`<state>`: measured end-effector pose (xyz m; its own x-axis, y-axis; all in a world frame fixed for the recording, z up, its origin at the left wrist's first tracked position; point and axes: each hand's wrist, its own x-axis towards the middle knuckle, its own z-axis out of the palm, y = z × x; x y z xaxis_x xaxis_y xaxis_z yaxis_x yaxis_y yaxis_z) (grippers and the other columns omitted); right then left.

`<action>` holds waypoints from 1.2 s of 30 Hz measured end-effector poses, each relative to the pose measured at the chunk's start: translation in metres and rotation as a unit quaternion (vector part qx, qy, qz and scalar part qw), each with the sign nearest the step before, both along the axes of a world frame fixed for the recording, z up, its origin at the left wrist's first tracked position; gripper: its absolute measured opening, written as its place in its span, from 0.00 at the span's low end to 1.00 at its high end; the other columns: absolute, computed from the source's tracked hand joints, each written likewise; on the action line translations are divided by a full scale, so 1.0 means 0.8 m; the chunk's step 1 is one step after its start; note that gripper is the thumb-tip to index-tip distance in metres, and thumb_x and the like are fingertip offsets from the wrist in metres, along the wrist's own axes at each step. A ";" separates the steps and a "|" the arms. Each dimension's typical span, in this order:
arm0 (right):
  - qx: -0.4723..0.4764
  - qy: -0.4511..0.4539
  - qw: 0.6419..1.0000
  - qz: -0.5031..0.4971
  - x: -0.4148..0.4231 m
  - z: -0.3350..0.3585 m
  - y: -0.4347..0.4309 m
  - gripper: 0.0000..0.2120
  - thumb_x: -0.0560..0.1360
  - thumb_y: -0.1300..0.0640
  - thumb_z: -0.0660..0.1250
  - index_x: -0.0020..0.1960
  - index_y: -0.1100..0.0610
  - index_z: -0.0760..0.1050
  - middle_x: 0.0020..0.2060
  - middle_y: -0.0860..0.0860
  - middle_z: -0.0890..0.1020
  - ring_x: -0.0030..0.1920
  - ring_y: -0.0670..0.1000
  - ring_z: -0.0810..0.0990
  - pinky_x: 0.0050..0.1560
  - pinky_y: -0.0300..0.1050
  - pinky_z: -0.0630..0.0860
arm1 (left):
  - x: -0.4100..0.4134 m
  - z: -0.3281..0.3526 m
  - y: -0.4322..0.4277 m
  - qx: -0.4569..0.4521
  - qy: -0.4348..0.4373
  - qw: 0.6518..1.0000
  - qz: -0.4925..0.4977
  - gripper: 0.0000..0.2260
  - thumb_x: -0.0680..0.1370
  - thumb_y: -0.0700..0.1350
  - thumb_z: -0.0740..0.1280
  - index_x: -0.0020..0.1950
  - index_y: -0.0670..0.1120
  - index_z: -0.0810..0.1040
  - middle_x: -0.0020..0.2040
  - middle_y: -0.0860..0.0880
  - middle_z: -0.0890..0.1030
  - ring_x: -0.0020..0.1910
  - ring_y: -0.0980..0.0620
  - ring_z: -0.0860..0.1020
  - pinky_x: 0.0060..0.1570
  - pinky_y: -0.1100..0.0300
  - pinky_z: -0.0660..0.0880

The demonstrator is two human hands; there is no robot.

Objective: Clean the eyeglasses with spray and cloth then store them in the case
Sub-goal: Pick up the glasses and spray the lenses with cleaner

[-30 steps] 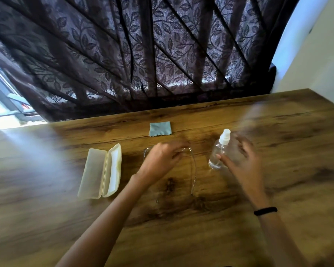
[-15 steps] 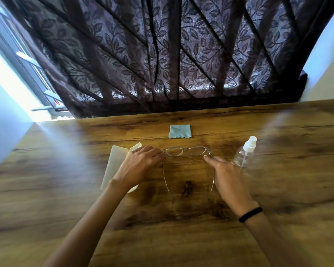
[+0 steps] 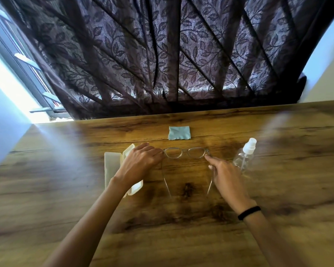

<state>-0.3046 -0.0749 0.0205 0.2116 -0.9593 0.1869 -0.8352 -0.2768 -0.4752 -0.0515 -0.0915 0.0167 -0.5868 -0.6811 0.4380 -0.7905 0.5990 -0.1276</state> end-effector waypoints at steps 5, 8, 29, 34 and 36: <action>-0.025 -0.071 0.997 -0.008 0.007 0.012 -0.013 0.17 0.78 0.64 0.59 0.66 0.56 0.69 0.41 0.51 0.83 0.25 0.38 0.66 0.23 0.33 0.68 | 0.009 0.014 0.000 0.011 0.146 0.989 0.024 0.11 0.77 0.44 0.63 0.57 0.43 0.78 0.52 0.45 0.83 0.47 0.47 0.83 0.41 0.56 0.80; -0.045 -0.096 0.994 -0.021 0.016 0.030 -0.023 0.14 0.78 0.61 0.60 0.63 0.56 0.73 0.33 0.41 0.77 0.26 0.40 0.73 0.27 0.35 0.74 | 0.003 0.020 -0.006 0.044 0.289 0.956 0.034 0.09 0.79 0.42 0.61 0.56 0.41 0.75 0.48 0.45 0.83 0.41 0.50 0.83 0.38 0.62 0.80; -0.210 -0.203 0.956 -0.028 -0.001 0.091 -0.061 0.18 0.74 0.60 0.68 0.63 0.62 0.72 0.53 0.54 0.82 0.46 0.42 0.78 0.43 0.24 0.72 | -0.032 0.051 -0.029 -0.023 0.389 0.913 0.122 0.04 0.71 0.38 0.73 0.45 0.41 0.83 0.36 0.49 0.84 0.30 0.58 0.77 0.32 0.71 0.72; -0.334 -0.260 0.904 -0.054 -0.042 0.096 -0.045 0.11 0.77 0.61 0.64 0.59 0.62 0.74 0.51 0.53 0.79 0.48 0.49 0.79 0.50 0.42 0.78 | -0.033 0.055 -0.035 -0.024 0.420 0.897 0.137 0.05 0.70 0.38 0.73 0.44 0.40 0.83 0.38 0.48 0.84 0.33 0.61 0.76 0.35 0.77 0.70; -0.368 -0.263 0.889 -0.069 -0.060 0.087 -0.041 0.11 0.77 0.61 0.63 0.58 0.64 0.74 0.50 0.52 0.77 0.48 0.50 0.78 0.50 0.44 0.77 | -0.031 0.055 -0.036 -0.026 0.425 0.894 0.138 0.04 0.70 0.38 0.73 0.44 0.39 0.83 0.37 0.48 0.84 0.35 0.62 0.76 0.34 0.80 0.68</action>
